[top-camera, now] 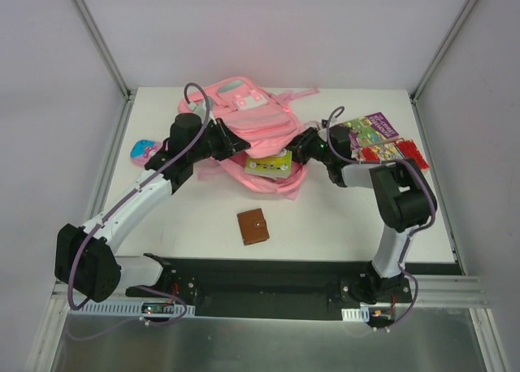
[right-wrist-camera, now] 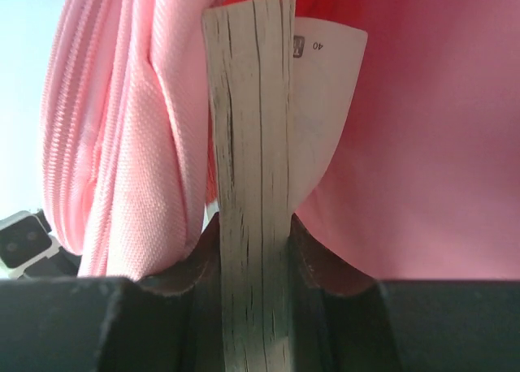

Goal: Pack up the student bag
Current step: Place the book in the student bag.

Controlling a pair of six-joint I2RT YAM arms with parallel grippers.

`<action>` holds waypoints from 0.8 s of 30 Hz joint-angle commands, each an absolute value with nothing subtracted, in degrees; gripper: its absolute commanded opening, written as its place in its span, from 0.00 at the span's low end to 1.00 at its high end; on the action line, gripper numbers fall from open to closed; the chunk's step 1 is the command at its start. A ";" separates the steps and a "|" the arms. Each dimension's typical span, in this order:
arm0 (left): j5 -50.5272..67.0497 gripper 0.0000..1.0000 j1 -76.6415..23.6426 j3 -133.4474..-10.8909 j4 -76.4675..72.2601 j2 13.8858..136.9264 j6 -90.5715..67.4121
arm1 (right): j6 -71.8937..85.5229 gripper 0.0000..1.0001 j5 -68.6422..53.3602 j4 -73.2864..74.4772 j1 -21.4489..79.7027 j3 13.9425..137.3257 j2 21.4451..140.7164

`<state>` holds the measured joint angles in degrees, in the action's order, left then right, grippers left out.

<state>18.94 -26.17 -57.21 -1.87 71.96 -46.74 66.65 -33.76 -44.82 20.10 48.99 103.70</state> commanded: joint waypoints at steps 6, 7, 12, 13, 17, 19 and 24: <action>31.28 0.00 -26.54 -60.91 -9.22 71.01 -42.89 | 61.79 0.01 -34.89 -53.02 20.30 65.73 109.60; 32.42 0.00 -26.54 -61.00 -9.49 71.54 -42.46 | 60.48 0.01 -32.72 -52.65 20.65 65.74 109.60; 30.94 0.00 -26.46 -60.12 -11.68 73.12 -44.19 | 53.19 0.01 -26.47 -49.66 23.81 60.04 104.25; 30.24 0.14 -26.46 -59.25 -15.26 73.04 -45.17 | 49.43 0.01 -23.76 -48.79 24.86 59.33 102.50; 29.27 0.61 -26.46 -55.64 -22.22 74.70 -49.74 | 45.18 0.01 -20.83 -45.96 28.12 60.55 102.12; 29.70 0.76 -26.46 -55.98 -22.41 75.84 -51.50 | 45.17 0.01 -20.57 -45.97 28.13 62.48 103.70; 28.83 0.88 -26.46 -55.90 -23.12 78.75 -53.61 | 43.95 0.01 -20.48 -43.43 28.04 66.26 105.82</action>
<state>28.14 -26.28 -55.72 -16.16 77.56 -50.59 46.76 -21.17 -38.48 28.27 59.64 107.44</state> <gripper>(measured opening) 0.798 0.279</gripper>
